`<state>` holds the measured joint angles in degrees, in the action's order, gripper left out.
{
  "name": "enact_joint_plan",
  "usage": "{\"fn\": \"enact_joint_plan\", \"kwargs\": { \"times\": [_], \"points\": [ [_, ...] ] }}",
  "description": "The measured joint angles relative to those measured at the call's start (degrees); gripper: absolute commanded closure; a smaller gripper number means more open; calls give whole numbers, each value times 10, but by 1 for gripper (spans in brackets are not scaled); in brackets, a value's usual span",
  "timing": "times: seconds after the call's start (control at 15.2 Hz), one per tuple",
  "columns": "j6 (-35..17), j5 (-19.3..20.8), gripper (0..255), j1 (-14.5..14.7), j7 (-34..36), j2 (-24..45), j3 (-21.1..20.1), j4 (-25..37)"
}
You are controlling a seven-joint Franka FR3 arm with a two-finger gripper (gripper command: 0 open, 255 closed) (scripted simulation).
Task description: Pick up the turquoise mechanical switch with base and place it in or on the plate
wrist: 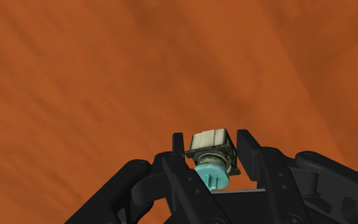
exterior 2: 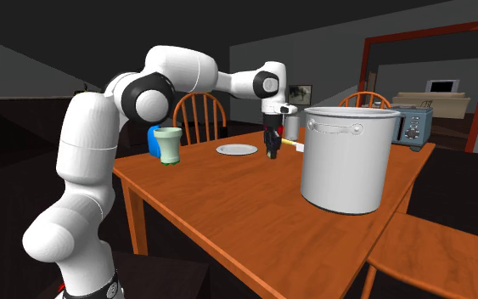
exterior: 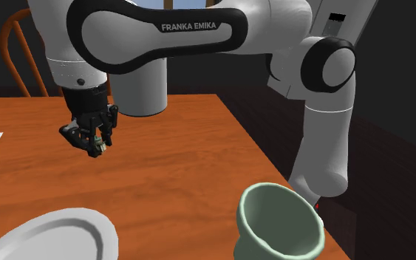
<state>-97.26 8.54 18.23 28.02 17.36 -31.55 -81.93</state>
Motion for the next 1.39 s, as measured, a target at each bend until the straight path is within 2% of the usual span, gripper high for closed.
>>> {"fn": "enact_joint_plan", "kwargs": {
  "times": [0.86,1.25,1.39],
  "points": [
    [110,16,255,29,10,30,-3,137],
    [119,28,255,86,77,43,-21,155],
    [135,42,255,118,105,65,-25,191]
  ]
}}
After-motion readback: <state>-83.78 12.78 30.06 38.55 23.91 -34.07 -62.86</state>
